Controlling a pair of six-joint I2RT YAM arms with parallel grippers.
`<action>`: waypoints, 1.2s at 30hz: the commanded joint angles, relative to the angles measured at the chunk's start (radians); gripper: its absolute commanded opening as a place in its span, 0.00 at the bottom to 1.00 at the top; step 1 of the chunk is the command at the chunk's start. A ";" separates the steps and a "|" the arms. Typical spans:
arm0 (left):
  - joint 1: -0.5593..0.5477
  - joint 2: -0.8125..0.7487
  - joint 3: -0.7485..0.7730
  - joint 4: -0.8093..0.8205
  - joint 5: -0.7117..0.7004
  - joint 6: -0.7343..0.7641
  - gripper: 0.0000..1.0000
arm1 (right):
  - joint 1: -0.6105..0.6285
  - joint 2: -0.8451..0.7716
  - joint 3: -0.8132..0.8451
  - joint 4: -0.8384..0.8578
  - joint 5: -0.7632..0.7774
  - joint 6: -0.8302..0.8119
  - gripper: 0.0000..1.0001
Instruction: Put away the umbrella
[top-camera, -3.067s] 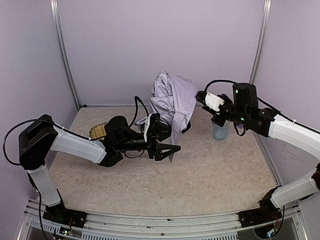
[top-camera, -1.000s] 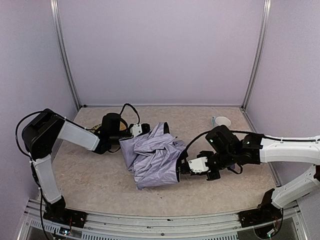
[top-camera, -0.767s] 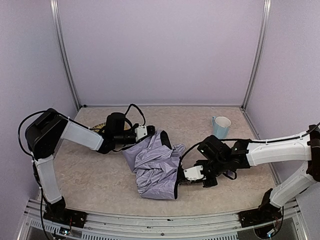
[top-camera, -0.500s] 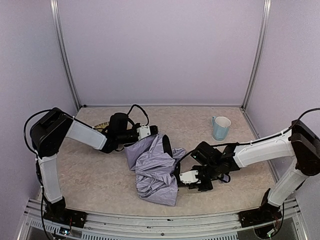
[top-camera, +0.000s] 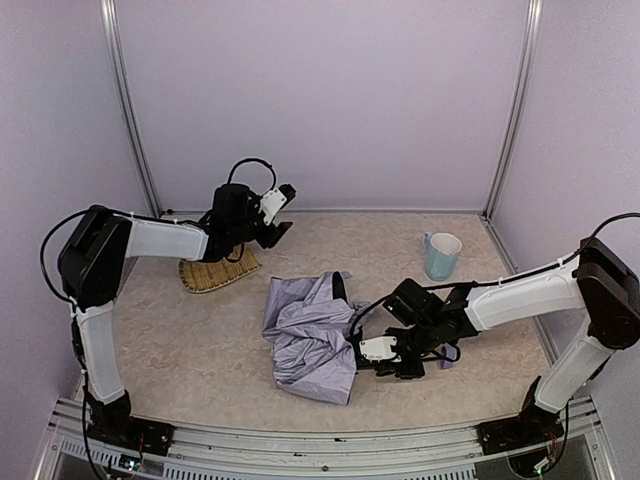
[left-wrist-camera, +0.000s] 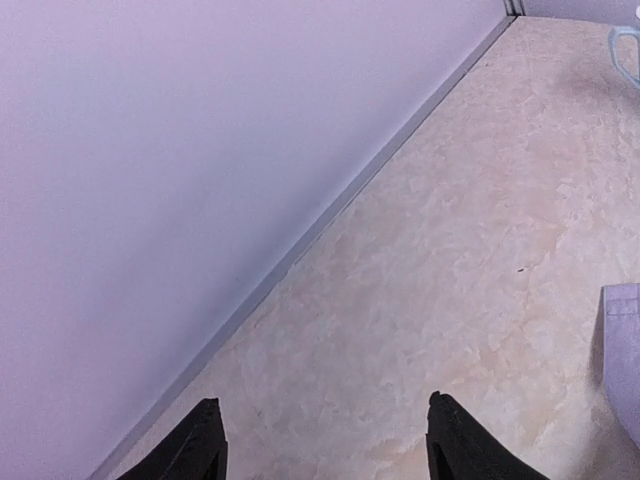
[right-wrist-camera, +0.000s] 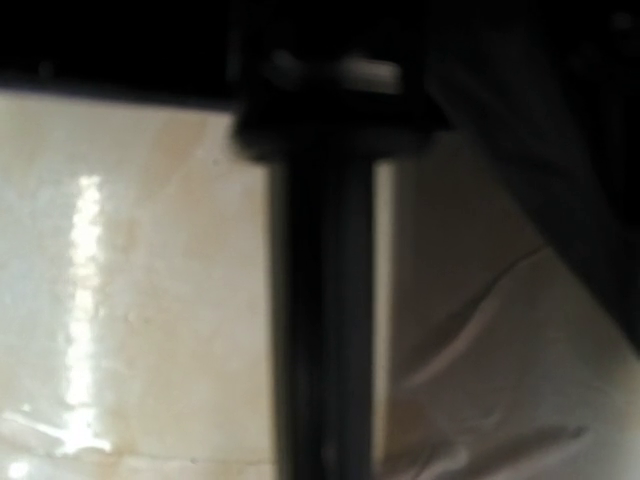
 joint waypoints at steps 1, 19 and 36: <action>0.004 -0.204 0.030 -0.320 0.040 -0.255 0.66 | -0.016 0.033 -0.013 -0.072 0.039 0.006 0.00; -0.092 -0.329 -0.372 -0.313 0.373 -0.516 0.70 | -0.020 0.054 0.008 -0.081 0.065 0.001 0.00; 0.016 -0.376 -0.428 -0.226 0.301 -0.657 0.80 | -0.013 0.065 0.013 -0.089 0.083 0.004 0.00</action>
